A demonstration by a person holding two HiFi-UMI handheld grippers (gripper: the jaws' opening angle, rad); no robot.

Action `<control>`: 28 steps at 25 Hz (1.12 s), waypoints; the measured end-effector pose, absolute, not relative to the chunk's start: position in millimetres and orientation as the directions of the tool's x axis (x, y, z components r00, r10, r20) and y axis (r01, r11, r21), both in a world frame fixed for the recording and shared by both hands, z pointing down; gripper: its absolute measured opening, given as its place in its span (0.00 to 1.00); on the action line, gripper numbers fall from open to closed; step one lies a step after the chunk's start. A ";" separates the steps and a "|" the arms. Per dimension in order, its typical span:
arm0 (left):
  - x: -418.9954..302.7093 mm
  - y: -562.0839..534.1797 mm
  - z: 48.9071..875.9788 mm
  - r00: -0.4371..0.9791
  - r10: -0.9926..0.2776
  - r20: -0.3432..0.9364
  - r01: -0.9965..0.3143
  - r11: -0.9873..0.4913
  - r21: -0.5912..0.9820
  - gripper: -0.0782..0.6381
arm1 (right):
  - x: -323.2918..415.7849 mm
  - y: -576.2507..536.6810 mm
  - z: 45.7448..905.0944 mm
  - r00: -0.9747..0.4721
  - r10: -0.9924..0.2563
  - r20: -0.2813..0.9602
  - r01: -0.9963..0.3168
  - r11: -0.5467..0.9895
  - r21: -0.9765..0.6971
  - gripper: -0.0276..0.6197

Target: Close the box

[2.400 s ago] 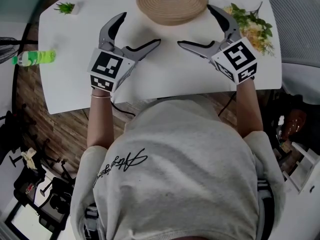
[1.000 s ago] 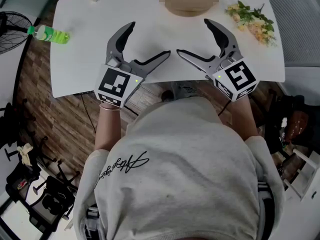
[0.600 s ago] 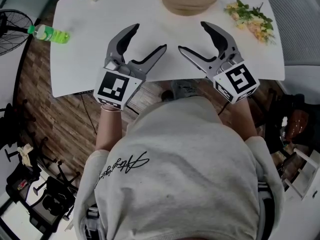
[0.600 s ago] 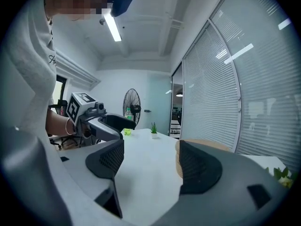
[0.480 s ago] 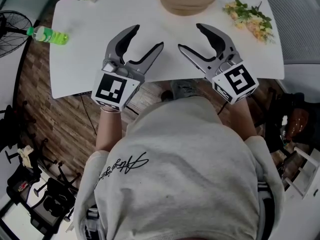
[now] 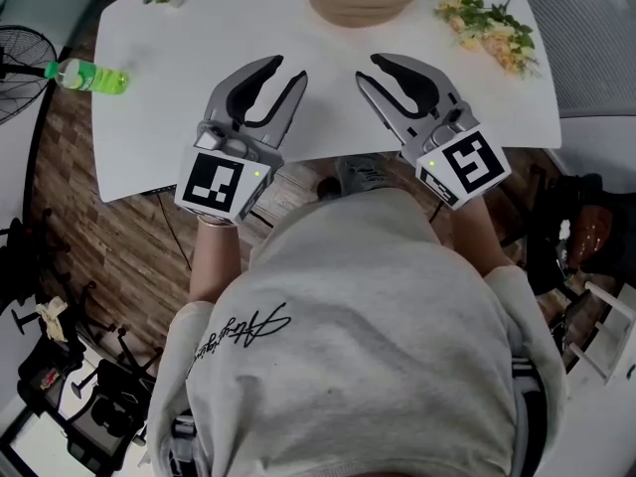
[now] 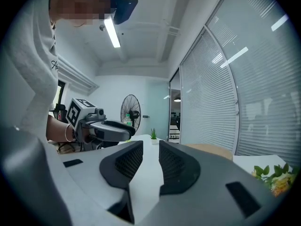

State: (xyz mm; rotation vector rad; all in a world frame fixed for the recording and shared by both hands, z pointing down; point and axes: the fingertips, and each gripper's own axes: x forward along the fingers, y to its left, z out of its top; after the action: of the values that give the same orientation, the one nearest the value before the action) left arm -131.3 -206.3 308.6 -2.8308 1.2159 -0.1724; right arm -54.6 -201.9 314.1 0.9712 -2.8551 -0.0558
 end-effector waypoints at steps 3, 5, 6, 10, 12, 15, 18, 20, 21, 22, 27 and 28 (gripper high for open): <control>-130.9 -202.8 307.3 0.689 -0.721 0.072 -0.716 -0.693 -0.084 0.25 | -56.6 -199.7 312.0 -0.790 -0.605 0.102 -0.600 0.796 0.076 0.18; -131.5 -200.2 305.7 0.692 -0.719 0.067 -0.714 -0.695 -0.084 0.22 | -58.9 -198.3 310.5 -0.790 -0.605 0.098 -0.600 0.796 0.078 0.16; -131.7 -199.6 305.3 0.693 -0.718 0.066 -0.713 -0.696 -0.086 0.21 | -59.7 -198.2 309.7 -0.790 -0.606 0.094 -0.601 0.795 0.078 0.15; -128.8 -198.6 304.7 0.702 -0.710 0.061 -0.704 -0.704 -0.093 0.16 | -59.9 -199.8 307.0 -0.785 -0.614 0.080 -0.609 0.790 0.072 0.07; -128.5 -197.4 304.1 0.703 -0.709 0.059 -0.704 -0.705 -0.091 0.14 | -61.1 -198.4 305.9 -0.786 -0.612 0.080 -0.608 0.791 0.071 0.06; -127.6 -198.0 304.9 0.704 -0.708 0.055 -0.704 -0.706 -0.083 0.13 | -61.2 -196.7 306.3 -0.785 -0.614 0.086 -0.609 0.790 0.072 0.05; -126.8 -198.3 304.4 0.705 -0.708 0.051 -0.704 -0.706 -0.074 0.11 | -61.6 -197.2 305.8 -0.781 -0.618 0.086 -0.614 0.786 0.072 0.04; -125.8 -197.4 304.4 0.705 -0.707 0.052 -0.704 -0.707 -0.077 0.11 | -62.1 -196.0 305.1 -0.785 -0.613 0.084 -0.609 0.790 0.069 0.04; -125.3 -196.9 304.5 0.705 -0.707 0.053 -0.703 -0.707 -0.079 0.11 | -62.2 -195.3 305.0 -0.786 -0.612 0.084 -0.608 0.791 0.070 0.04; -125.2 -196.6 304.5 0.705 -0.707 0.053 -0.703 -0.707 -0.079 0.11 | -62.2 -195.0 305.0 -0.785 -0.614 0.084 -0.609 0.789 0.073 0.04; -125.3 -196.1 304.5 0.702 -0.710 0.057 -0.705 -0.704 -0.085 0.11 | -58.4 -196.4 303.1 -0.765 -0.641 0.068 -0.637 0.768 0.069 0.04; -124.6 -195.7 304.9 0.703 -0.709 0.056 -0.704 -0.704 -0.086 0.11 | -57.5 -196.5 303.5 -0.761 -0.645 0.067 -0.642 0.764 0.067 0.04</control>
State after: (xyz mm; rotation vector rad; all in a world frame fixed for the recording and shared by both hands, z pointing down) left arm -124.6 -195.7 304.9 -2.8447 1.1824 -0.1317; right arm -57.5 -196.5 303.5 1.0483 -2.8692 -0.0606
